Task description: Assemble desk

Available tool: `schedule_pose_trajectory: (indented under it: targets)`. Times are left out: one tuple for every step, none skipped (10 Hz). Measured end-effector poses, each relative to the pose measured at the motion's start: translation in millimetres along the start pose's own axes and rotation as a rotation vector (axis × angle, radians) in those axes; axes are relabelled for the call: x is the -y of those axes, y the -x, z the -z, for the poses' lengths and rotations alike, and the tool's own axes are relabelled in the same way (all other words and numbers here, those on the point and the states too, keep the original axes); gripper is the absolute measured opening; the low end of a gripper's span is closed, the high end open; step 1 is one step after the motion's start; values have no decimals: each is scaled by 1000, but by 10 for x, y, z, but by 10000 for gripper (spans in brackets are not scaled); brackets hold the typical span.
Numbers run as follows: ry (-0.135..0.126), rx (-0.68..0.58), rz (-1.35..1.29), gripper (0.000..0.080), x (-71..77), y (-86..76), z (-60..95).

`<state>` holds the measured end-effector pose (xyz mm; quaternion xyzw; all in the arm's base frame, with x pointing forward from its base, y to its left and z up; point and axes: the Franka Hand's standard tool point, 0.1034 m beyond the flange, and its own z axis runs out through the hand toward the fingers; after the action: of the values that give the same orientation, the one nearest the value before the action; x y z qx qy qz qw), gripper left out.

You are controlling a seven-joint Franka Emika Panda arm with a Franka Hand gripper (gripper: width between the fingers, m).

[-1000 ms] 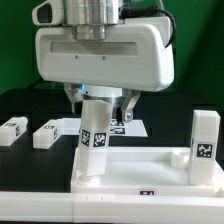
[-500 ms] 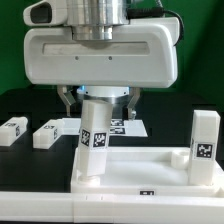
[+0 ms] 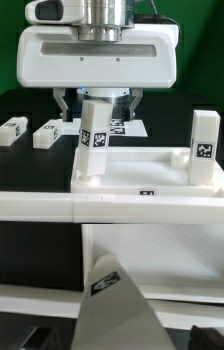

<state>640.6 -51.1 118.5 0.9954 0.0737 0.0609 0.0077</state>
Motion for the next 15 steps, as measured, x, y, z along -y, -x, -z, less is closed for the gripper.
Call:
schedule_pose_trajectory:
  targets:
    - [4, -9, 98, 649, -10, -13, 3]
    - [9, -19, 168, 649, -17, -27, 6]
    - [11, -19, 217, 649, -21, -18, -2]
    - [10, -15, 268, 649, -19, 0, -16]
    - [7, -10, 269, 649, -5, 22, -35]
    - [5, -6, 265, 649, 9, 41, -51]
    - [5, -5, 265, 519, 11, 46, -54]
    - [5, -5, 264, 519, 9, 46, -54]
    - [5, -5, 264, 381, 9, 46, -54]
    - [5, -5, 263, 288, 3, 47, -54]
    - [5, -6, 253, 288, 3, 47, -54]
    - [5, -6, 238, 288, 1, 47, -54]
    - [4, -6, 232, 288, 1, 47, -54]
    - [4, -6, 191, 288, -2, 48, -54]
    - [4, -6, 124, 288, -8, 49, -53]
